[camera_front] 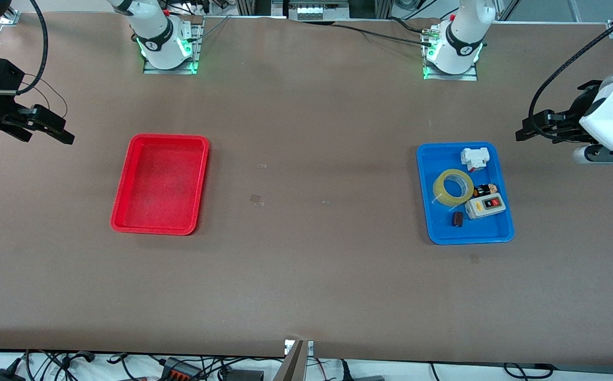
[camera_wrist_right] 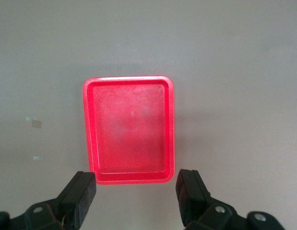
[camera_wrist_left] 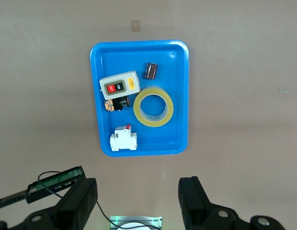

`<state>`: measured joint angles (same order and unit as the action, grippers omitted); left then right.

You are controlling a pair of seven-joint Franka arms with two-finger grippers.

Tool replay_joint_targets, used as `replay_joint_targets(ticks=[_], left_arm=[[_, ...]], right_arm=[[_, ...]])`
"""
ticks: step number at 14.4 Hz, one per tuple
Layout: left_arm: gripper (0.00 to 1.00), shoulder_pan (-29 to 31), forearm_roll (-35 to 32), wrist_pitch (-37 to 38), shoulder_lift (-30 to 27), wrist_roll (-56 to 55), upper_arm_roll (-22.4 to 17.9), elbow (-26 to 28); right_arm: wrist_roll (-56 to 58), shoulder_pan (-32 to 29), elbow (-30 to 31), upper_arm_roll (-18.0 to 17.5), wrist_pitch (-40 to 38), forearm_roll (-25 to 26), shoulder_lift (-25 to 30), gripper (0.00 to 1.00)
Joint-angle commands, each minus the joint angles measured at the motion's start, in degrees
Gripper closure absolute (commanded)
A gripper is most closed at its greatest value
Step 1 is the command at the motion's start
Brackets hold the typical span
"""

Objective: Place and move tape with both arms

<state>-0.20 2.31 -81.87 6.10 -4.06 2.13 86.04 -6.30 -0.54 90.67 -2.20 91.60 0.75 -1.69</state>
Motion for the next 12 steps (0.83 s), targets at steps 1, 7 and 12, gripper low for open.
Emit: replay_joint_targets(ticks=[1,7,12], left_arm=[[0.00,0.38,-1.25,1.18,-1.18,4.82,0.16,0.18],[0.00,0.38,-1.25,1.45,-0.83,6.43,0.07,0.26],[0.00,5.63,2.77,1.19,3.56,5.99,-0.20,1.75]], right_arm=[[1.20,-0.43,-0.23,-0.26,-0.46,0.48,0.72,0.02],[1.21,-0.43,-0.23,-0.26,-0.37,0.48,0.63,0.02],[1.29,-0.43,-0.23,-0.26,-0.37,0.48,0.54,0.02]])
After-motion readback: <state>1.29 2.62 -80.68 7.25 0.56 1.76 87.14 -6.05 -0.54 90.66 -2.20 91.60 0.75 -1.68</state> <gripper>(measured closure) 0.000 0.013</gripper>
